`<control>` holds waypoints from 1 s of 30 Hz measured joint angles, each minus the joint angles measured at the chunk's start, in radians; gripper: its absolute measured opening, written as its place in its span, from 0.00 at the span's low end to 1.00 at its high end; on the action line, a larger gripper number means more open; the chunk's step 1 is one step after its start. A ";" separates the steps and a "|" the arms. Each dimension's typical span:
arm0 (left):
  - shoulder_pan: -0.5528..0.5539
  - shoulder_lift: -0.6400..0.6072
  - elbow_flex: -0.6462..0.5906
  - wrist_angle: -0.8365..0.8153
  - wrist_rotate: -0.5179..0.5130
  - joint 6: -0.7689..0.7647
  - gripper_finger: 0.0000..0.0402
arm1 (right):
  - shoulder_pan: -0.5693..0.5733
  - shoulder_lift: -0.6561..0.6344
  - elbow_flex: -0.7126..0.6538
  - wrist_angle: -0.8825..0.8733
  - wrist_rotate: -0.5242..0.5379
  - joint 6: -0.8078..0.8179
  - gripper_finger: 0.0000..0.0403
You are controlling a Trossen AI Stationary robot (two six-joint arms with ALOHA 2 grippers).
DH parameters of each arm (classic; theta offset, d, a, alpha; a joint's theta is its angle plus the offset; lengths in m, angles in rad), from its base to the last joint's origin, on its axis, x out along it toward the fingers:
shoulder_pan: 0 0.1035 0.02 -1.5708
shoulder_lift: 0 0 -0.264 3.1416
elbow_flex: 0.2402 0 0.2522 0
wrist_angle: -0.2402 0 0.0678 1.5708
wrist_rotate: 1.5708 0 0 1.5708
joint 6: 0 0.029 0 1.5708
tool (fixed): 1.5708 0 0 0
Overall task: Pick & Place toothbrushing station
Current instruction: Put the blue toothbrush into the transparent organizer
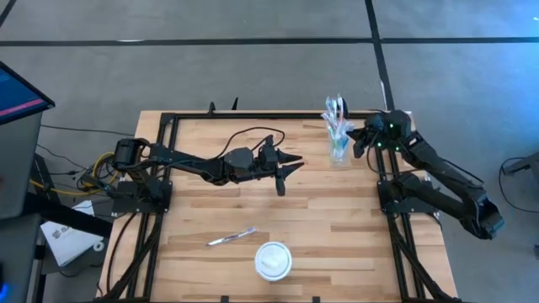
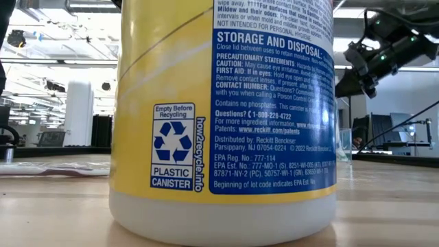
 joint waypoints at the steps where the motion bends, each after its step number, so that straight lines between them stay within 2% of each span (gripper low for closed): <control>1: 0.000 0.000 0.000 0.000 0.000 0.000 0.21 | 0.000 0.000 -0.015 0.023 0.000 0.002 0.01; 14: 0.000 0.000 0.000 0.000 0.000 0.000 0.21 | -0.002 -0.001 -0.124 0.117 0.000 0.004 0.01; 22: 0.000 0.000 0.000 0.000 0.000 0.000 0.21 | -0.002 0.000 -0.127 0.126 -0.003 0.012 0.10; 30: 0.000 0.000 0.000 0.000 0.000 0.000 0.21 | 0.000 0.000 -0.127 0.140 -0.004 0.016 0.12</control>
